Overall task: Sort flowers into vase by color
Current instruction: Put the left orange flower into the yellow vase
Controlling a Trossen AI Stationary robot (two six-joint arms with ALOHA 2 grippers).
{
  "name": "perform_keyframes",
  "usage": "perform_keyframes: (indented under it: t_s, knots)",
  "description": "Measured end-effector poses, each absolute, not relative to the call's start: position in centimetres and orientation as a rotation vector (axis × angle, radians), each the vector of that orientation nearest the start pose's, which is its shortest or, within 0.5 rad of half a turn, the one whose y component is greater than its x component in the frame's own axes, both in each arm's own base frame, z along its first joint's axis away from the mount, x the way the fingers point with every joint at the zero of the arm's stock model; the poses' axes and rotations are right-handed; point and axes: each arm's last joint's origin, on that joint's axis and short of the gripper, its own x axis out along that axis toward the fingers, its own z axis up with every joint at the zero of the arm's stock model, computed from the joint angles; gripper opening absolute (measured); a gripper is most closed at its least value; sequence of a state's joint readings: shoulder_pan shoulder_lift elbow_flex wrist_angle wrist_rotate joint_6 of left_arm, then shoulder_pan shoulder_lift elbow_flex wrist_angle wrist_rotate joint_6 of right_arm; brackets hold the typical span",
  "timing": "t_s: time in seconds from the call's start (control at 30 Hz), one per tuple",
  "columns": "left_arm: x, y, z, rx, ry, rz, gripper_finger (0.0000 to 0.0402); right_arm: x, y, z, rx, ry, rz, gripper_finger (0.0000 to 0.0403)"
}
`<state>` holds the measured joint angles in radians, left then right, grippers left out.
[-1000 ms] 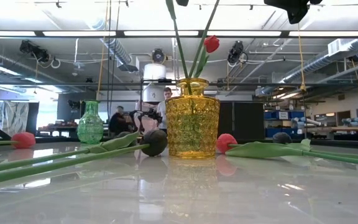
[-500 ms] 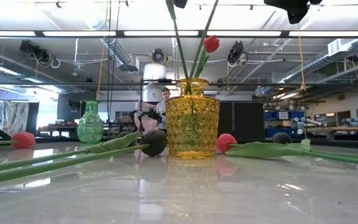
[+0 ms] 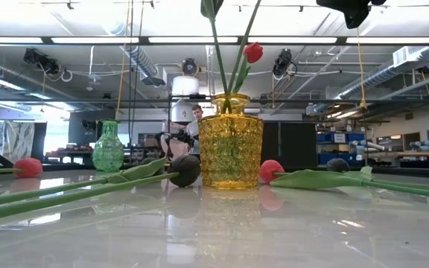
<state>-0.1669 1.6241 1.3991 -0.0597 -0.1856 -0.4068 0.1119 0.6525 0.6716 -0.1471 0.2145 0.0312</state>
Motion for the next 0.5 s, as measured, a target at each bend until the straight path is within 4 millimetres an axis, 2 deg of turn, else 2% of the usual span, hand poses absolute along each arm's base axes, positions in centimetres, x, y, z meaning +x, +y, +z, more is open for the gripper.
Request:
perform_keyframes:
  t_s: [0.23, 0.5]
  knots:
    - [37.42, -5.78, 34.4, -0.47, 0.268, 0.09, 0.0012, 14.91, 1.05, 31.62, 0.011, 0.125, -0.105, 0.0203]
    - [37.33, -5.78, 34.09, -0.479, 0.299, 0.1, 0.0013, 14.91, 1.05, 31.62, 0.01, 0.125, -0.105, 0.0203]
